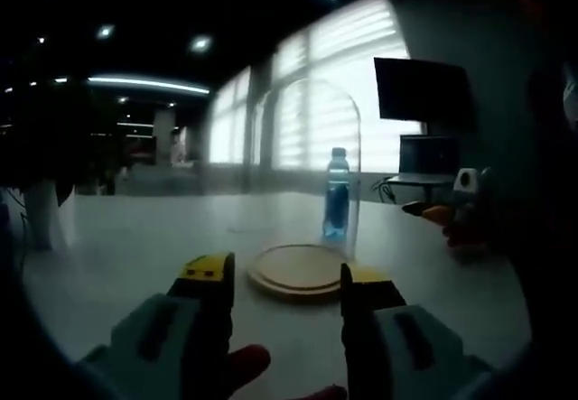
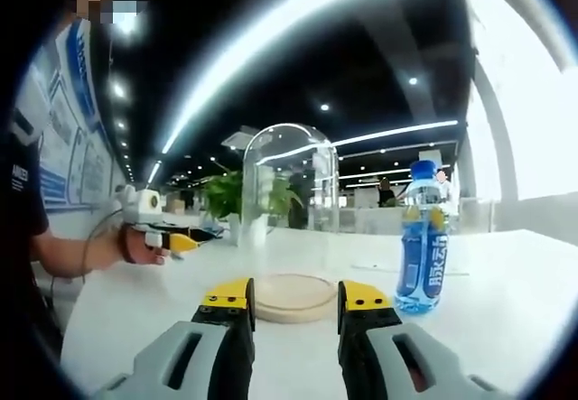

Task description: Open the cover put in the Mizone put the cover back on

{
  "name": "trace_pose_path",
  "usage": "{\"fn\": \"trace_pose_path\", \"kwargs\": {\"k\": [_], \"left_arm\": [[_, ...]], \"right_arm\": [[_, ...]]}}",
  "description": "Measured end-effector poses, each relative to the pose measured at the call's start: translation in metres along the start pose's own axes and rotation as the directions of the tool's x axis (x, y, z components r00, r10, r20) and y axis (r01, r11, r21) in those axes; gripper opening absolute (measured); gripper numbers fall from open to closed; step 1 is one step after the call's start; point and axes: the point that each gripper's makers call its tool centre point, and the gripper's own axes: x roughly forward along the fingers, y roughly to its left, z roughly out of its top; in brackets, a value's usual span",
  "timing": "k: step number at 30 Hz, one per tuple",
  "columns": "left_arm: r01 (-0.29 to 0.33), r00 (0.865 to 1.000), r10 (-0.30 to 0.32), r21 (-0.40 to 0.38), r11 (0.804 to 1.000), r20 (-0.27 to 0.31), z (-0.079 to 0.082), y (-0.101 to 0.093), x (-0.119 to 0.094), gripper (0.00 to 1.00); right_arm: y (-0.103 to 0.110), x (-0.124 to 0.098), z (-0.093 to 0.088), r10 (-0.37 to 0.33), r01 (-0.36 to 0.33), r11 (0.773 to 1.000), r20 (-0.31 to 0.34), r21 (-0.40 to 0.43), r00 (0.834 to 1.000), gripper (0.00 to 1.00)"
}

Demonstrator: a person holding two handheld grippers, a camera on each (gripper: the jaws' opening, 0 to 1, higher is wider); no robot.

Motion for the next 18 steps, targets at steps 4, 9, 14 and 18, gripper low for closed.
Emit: {"fn": "trace_pose_path", "kwargs": {"k": [4,9,14,18], "left_arm": [[0.004,1.0,-0.004,0.0,1.0,-0.005,-0.0012,-0.0011,0.0002,0.38],[0.007,1.0,-0.007,0.002,1.0,-0.008,-0.0014,-0.0022,-0.0002,0.38],[0.005,1.0,-0.005,0.003,1.0,-0.011,-0.0016,-0.0013,-0.0008,0.4],[-0.009,1.0,0.009,0.01,1.0,-0.014,-0.0019,0.002,-0.0004,0.44]], "right_arm": [[0.0011,0.0003,0.0,0.004,-0.004,1.0,-0.001,-0.003,1.0,0.29],[-0.0007,0.0008,-0.0001,0.007,-0.007,1.0,0.001,-0.004,1.0,0.29],[0.0007,0.001,-0.0005,0.008,-0.008,1.0,-0.002,-0.01,1.0,0.29],[0.0048,0.0018,-0.0002,0.01,-0.01,1.0,-0.004,-0.015,1.0,0.3]]}}
